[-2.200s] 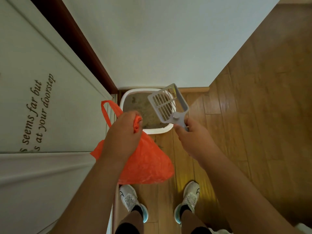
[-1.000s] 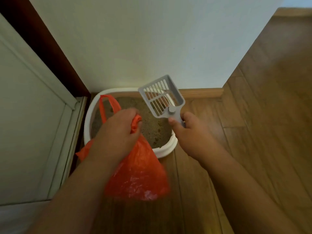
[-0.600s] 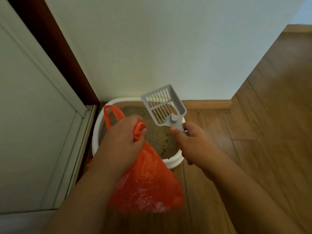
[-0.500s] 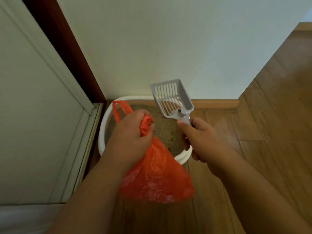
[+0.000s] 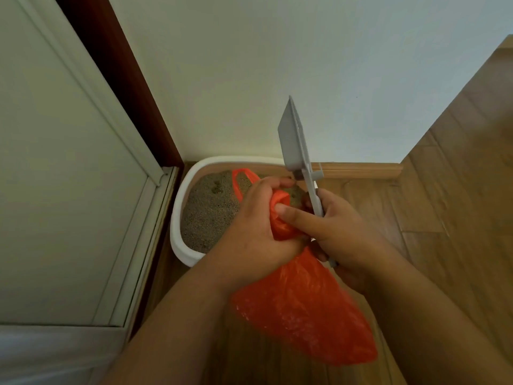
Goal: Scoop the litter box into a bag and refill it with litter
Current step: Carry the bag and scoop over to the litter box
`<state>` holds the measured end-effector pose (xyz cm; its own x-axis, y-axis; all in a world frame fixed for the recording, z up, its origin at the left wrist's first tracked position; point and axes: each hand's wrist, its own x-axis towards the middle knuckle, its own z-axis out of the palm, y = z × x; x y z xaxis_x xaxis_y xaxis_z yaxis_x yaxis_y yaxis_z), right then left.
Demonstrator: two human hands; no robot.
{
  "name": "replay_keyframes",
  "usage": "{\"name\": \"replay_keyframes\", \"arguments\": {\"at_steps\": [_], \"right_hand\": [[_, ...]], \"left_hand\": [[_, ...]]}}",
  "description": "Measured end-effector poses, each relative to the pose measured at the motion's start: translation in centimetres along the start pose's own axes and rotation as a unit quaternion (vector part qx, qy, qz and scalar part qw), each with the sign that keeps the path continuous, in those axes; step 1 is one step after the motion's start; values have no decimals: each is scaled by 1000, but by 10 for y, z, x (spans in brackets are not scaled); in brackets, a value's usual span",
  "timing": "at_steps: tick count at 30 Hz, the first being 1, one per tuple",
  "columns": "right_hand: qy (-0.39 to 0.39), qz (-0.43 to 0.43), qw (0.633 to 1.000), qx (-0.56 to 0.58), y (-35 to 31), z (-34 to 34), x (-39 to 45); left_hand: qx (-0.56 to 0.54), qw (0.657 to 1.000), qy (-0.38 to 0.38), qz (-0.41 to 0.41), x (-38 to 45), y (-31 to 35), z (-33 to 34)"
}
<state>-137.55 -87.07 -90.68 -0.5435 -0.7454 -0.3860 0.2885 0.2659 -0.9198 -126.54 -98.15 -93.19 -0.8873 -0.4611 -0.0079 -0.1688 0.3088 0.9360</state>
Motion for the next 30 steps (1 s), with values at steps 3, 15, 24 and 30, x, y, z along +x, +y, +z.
{"name": "replay_keyframes", "arguments": {"at_steps": [3, 15, 24, 30], "right_hand": [[21, -11, 998, -58, 4, -7, 3], [111, -14, 993, -39, 3, -31, 15], [69, -7, 992, -109, 7, -20, 12], [64, 9, 997, -51, 0, -31, 11]], "left_hand": [[8, 1000, -13, 17, 2, -2, -1], [106, 987, -14, -118, 8, -8, -18], [69, 996, -27, -52, 4, -7, -16], [17, 997, -20, -72, 3, -9, -17]]}}
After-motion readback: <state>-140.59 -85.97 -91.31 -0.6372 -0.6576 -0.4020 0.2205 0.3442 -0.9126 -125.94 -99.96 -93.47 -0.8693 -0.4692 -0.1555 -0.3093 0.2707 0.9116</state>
